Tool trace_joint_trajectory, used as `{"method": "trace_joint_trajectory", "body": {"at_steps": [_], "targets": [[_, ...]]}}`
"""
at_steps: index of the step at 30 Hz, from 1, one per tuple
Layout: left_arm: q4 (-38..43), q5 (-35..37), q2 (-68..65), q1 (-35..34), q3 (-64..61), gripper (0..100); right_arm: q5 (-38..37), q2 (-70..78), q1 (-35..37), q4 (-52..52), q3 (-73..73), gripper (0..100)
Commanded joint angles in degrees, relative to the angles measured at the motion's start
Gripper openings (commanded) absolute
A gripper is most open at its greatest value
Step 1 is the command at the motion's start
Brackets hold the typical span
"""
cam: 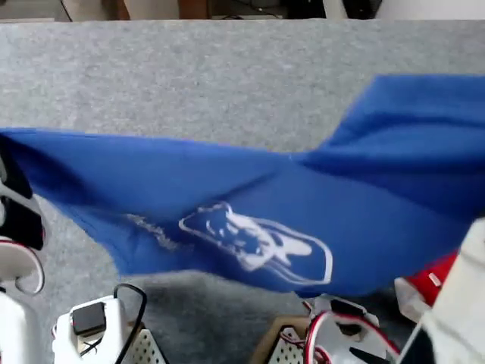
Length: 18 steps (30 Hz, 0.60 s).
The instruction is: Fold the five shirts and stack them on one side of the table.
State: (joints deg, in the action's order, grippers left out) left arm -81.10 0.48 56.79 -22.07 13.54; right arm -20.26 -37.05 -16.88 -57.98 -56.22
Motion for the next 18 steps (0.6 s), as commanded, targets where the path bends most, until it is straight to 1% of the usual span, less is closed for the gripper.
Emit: {"method": "trace_joint_trajectory", "body": {"at_steps": [1, 6, 10, 14, 18], "targets": [[2.73, -0.18, 2.07, -0.35, -3.34, 2, -0.09, 0.13, 0.4, 3.43, 4.18, 0.5], [2.73, -0.09, 4.0, -0.26, -7.3, 2, -0.62, -0.22, 4.35, 2.2, 7.08, 0.5], [2.73, -0.09, 4.0, -0.26, -9.14, 2, -0.62, -0.22, 4.97, -0.7, 7.25, 0.5], [2.73, 0.0, 4.0, 0.09, -8.26, 2, -0.62, -0.31, 5.05, -2.55, 6.99, 0.5], [2.29, 0.0, 3.56, 1.85, -4.13, 2, -0.62, -0.92, 5.05, -3.78, 6.2, 0.5]]}}
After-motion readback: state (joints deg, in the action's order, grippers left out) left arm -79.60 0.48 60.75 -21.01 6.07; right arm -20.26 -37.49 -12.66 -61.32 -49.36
